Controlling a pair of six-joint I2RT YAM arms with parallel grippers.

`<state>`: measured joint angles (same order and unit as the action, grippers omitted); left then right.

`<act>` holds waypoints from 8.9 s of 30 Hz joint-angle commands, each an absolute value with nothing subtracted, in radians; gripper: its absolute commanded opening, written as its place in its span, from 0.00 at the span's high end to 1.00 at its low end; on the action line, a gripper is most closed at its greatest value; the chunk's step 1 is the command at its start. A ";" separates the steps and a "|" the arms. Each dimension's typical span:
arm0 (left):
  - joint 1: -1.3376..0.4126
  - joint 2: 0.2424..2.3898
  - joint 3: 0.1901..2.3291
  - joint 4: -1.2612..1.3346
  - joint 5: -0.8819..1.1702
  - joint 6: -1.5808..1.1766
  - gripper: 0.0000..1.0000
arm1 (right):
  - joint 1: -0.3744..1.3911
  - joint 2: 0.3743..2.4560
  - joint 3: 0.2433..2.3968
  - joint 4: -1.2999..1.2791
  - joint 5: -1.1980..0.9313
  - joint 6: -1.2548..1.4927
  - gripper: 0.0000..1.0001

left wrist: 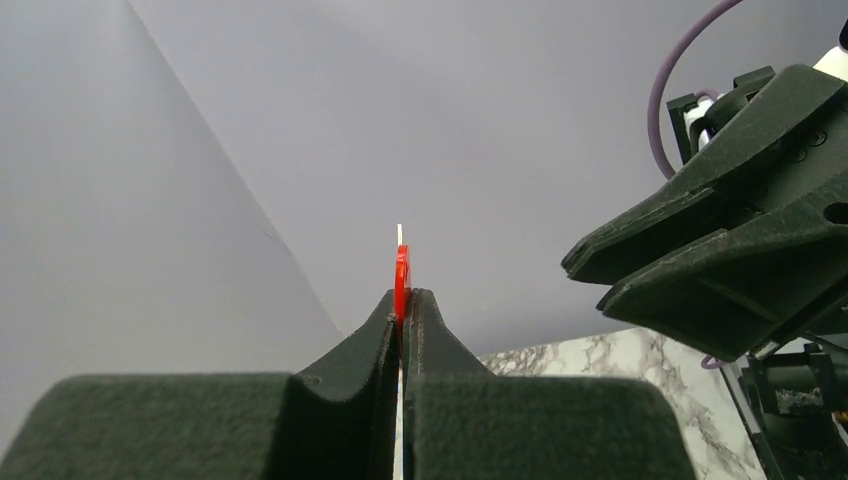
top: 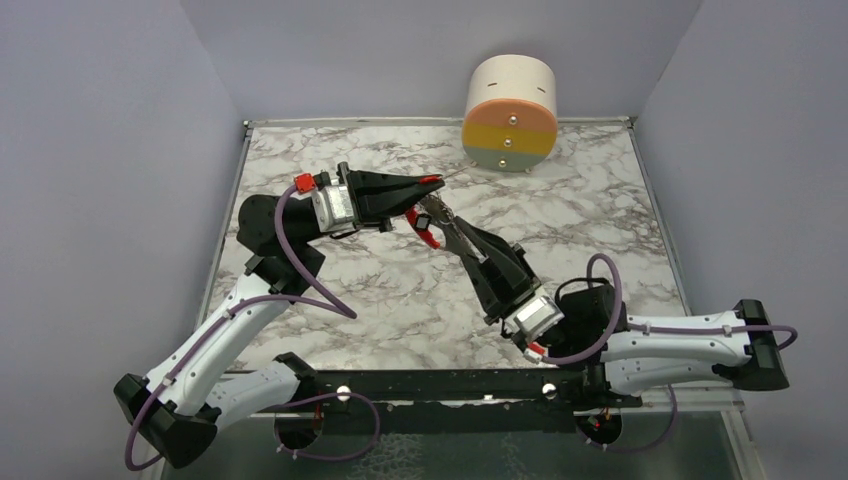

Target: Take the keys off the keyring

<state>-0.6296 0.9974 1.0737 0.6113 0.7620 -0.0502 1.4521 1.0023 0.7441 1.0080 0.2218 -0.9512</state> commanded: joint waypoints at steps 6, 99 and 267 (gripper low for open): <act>-0.629 0.965 1.083 0.644 0.737 -0.063 1.00 | 1.456 1.187 0.860 1.032 0.368 -1.024 0.70; -0.630 0.908 1.023 0.644 0.712 -0.027 1.00 | 1.458 1.181 0.937 0.952 0.368 -0.938 0.86; -0.632 0.881 0.526 1.517 0.408 -0.405 0.91 | 1.457 1.387 0.840 1.763 0.271 -1.236 0.99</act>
<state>-0.6369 0.8700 0.5358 1.4704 0.4679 -0.3763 1.4540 1.4044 0.8486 1.4677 0.3069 -1.2118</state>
